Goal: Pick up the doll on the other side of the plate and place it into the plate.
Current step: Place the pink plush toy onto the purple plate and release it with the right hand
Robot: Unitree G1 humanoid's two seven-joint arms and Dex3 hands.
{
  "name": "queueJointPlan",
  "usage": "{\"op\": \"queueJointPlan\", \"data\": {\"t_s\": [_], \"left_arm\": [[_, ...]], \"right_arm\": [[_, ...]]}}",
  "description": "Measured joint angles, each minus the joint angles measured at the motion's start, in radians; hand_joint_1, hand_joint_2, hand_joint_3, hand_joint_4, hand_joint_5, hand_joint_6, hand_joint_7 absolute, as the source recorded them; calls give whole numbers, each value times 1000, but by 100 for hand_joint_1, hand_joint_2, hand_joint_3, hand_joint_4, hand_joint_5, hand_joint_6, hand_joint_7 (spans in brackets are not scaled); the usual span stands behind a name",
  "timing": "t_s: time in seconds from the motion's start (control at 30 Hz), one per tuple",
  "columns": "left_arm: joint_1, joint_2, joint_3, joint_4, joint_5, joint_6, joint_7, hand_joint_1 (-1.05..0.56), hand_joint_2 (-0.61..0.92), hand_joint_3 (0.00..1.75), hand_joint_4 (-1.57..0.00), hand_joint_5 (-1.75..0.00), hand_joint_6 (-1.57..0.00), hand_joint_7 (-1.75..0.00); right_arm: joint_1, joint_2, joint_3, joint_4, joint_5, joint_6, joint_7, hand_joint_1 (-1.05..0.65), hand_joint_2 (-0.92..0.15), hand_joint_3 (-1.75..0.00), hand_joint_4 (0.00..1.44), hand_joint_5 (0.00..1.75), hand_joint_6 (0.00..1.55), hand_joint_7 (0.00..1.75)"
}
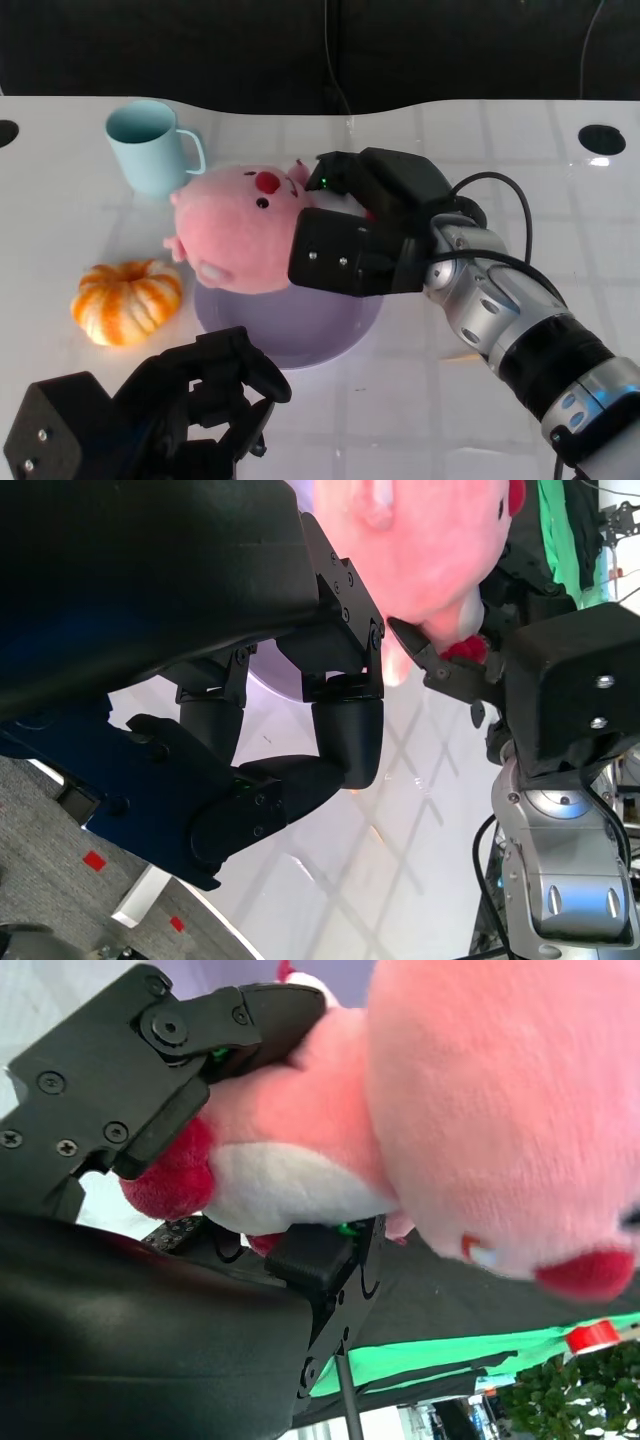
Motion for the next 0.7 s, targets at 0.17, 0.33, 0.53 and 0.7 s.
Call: {"op": "queueJointPlan", "data": {"t_s": [0.17,0.33,0.53,0.7], "left_arm": [[0,0,0,0,0,0,0,-35,58,102,-63,-175,-69,-136],[0,0,0,0,0,1,0,-34,59,102,-62,-175,-69,-136],[0,0,0,0,0,7,0,-34,59,101,-63,-175,-69,-135],[0,0,0,0,-1,8,0,-35,59,100,-63,-175,-69,-134]], "right_arm": [[0,-1,6,-1,10,-5,35,-44,-92,-12,70,60,73,7],[0,-12,8,-25,10,5,74,-58,-92,-15,43,23,45,0],[0,-53,38,-109,-6,61,242,-80,-92,-22,13,6,15,0],[0,-87,49,-186,-7,82,332,-86,-92,-20,11,5,14,1]]}}
